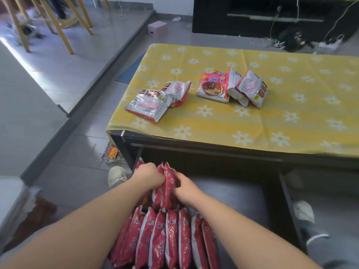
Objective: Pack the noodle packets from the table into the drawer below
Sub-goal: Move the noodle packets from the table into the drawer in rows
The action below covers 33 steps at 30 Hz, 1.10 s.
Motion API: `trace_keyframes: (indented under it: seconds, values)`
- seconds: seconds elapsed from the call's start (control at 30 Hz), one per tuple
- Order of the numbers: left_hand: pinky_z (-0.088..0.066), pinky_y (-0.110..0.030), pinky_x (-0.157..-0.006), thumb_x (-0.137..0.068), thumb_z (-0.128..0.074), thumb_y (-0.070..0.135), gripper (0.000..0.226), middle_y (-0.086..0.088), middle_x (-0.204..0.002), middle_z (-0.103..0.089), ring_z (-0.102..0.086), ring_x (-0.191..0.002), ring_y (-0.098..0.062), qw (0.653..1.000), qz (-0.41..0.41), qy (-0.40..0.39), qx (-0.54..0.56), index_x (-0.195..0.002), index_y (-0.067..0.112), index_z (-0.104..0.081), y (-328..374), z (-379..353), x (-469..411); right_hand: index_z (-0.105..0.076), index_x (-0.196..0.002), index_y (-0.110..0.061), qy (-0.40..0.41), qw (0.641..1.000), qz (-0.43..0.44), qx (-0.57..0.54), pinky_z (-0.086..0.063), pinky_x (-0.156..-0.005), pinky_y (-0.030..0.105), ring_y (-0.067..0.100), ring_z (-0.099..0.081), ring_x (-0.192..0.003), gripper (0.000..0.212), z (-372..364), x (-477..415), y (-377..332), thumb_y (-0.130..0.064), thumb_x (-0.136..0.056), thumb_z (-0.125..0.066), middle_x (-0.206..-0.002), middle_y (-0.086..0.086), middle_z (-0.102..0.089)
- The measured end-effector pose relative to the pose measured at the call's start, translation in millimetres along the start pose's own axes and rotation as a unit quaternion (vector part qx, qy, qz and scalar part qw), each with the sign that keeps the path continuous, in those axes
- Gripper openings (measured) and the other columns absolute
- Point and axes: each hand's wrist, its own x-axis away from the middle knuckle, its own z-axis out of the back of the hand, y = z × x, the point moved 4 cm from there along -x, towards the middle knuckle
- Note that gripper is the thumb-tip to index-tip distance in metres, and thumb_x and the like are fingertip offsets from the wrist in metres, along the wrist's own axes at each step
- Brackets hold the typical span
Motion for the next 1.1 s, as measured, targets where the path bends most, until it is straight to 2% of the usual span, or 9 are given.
trace_keyframes:
  seconds: [0.07, 0.23, 0.33, 0.37, 0.47, 0.57, 0.7, 0.83, 1.1]
  values:
    - [-0.04, -0.026, -0.052, -0.089, -0.059, 0.025, 0.019, -0.002, -0.073, -0.063, -0.06, -0.065, -0.015, 0.999, -0.019, 0.017, -0.025, -0.073, 0.016, -0.055, -3, 0, 0, -0.035, -0.159, -0.043, -0.031, 0.999, -0.012, 0.015, -0.049, -0.113, 0.038, 0.02, -0.061, -0.13, 0.071, -8, -5, 1, -0.039, -0.093, -0.06, -0.15, -0.004, -0.058]
    - [-0.036, -0.025, -0.049, -0.091, -0.06, 0.024, 0.023, 0.0, -0.072, -0.058, -0.053, -0.062, -0.012, 0.997, -0.026, 0.052, -0.051, -0.071, 0.019, -0.05, -8, 4, 0, -0.01, -0.166, -0.034, -0.054, 0.998, -0.029, 0.031, -0.041, -0.118, 0.041, 0.03, -0.05, -0.139, 0.084, -23, -4, -4, -0.034, -0.096, -0.057, -0.162, 0.007, -0.038]
    - [-0.038, -0.024, -0.053, -0.087, -0.063, 0.022, 0.004, 0.003, -0.075, -0.059, -0.054, -0.065, -0.01, 0.997, -0.033, 0.068, -0.032, -0.088, 0.018, -0.063, -10, 9, 3, 0.003, -0.167, -0.023, -0.06, 0.996, -0.043, 0.047, -0.038, -0.118, 0.037, 0.031, -0.046, -0.142, 0.093, -29, -5, -8, -0.037, -0.1, -0.061, -0.168, 0.011, -0.024]
    - [-0.04, -0.025, -0.057, -0.087, -0.064, 0.023, 0.013, 0.005, -0.078, -0.059, -0.054, -0.067, -0.01, 0.996, -0.037, 0.079, -0.023, -0.099, 0.018, -0.067, -11, 11, 3, 0.005, -0.167, -0.024, -0.061, 0.996, -0.042, 0.057, -0.04, -0.114, 0.034, 0.029, -0.047, -0.141, 0.096, -28, -4, -9, -0.042, -0.099, -0.061, -0.17, 0.01, -0.02]
    - [-0.038, -0.023, -0.056, -0.087, -0.064, 0.024, 0.033, 0.008, -0.082, -0.061, -0.054, -0.069, -0.007, 0.994, -0.052, 0.096, 0.001, -0.119, 0.019, -0.068, -9, 18, 11, -0.004, -0.167, -0.031, -0.043, 0.996, -0.029, 0.079, -0.048, -0.099, 0.032, 0.027, -0.059, -0.126, 0.089, -20, 3, -13, -0.041, -0.098, -0.059, -0.166, 0.007, -0.031]
    - [-0.038, -0.021, -0.055, -0.088, -0.063, 0.029, 0.044, 0.008, -0.087, -0.061, -0.053, -0.07, -0.004, 0.993, -0.062, 0.099, 0.019, -0.131, 0.018, -0.064, -8, 20, 21, -0.029, -0.159, -0.03, 0.003, 0.996, -0.011, 0.091, -0.049, -0.108, 0.04, 0.029, -0.058, -0.129, 0.07, -10, 14, -19, -0.042, -0.097, -0.059, -0.152, 0.009, -0.051]
    - [-0.046, -0.026, -0.074, -0.089, -0.065, 0.033, 0.055, 0.0, -0.115, -0.068, -0.06, -0.092, -0.013, 0.989, -0.079, 0.116, 0.043, -0.142, 0.02, -0.057, -2, 20, 39, -0.015, -0.167, -0.023, 0.03, 0.993, -0.003, 0.114, -0.036, -0.117, 0.037, 0.032, -0.039, -0.151, 0.081, 8, 33, -27, -0.037, -0.098, -0.056, -0.167, 0.011, -0.034]
    - [-0.051, -0.03, -0.093, -0.089, -0.065, 0.03, 0.056, -0.002, -0.137, -0.065, -0.063, -0.122, -0.018, 0.98, -0.13, 0.139, 0.065, -0.144, 0.023, -0.055, 13, 21, 55, -0.019, -0.166, -0.022, 0.07, 0.986, 0.052, 0.141, -0.027, -0.123, 0.035, 0.027, -0.029, -0.156, 0.074, 32, 56, -41, -0.028, -0.101, -0.055, -0.171, 0.008, -0.025]
    - [-0.053, -0.038, -0.1, -0.089, -0.066, 0.029, 0.054, 0.0, -0.135, -0.06, -0.062, -0.118, -0.02, 0.951, -0.197, 0.216, 0.099, -0.143, 0.027, -0.056, 55, 53, 76, -0.034, -0.162, -0.02, 0.144, 0.949, 0.179, 0.215, -0.025, -0.124, 0.03, 0.019, -0.033, -0.152, 0.064, 89, 92, -73, -0.016, -0.1, -0.051, -0.166, 0.002, -0.032]
